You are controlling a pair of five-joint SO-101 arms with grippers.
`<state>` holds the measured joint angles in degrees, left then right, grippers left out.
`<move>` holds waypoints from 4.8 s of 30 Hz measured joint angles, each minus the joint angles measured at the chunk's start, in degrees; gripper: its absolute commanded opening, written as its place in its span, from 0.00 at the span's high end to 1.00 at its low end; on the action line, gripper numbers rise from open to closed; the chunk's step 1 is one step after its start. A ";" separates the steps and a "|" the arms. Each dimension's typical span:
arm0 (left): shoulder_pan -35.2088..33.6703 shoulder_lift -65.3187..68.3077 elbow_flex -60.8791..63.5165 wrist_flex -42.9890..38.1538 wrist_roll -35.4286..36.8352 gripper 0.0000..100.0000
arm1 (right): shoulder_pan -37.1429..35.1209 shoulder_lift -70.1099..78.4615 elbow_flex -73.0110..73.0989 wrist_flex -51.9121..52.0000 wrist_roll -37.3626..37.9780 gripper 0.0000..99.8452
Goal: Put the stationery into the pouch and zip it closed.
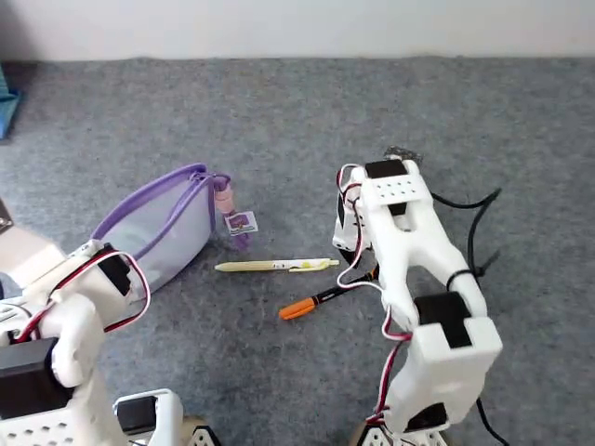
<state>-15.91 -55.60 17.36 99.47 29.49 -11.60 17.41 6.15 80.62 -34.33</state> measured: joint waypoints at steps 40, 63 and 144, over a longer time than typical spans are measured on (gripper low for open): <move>0.00 0.00 0.00 0.00 0.00 0.99 | -11.69 -45.01 -7.65 10.55 9.41 0.99; 0.00 0.00 0.00 0.00 0.00 0.99 | -40.62 -51.52 -10.64 -38.68 34.02 0.99; 0.00 -0.35 1.49 -0.62 0.00 0.99 | -13.10 1.05 7.91 -21.63 62.15 1.00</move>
<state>-15.91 -55.96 18.86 98.86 29.49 -24.70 18.46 14.07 58.99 27.82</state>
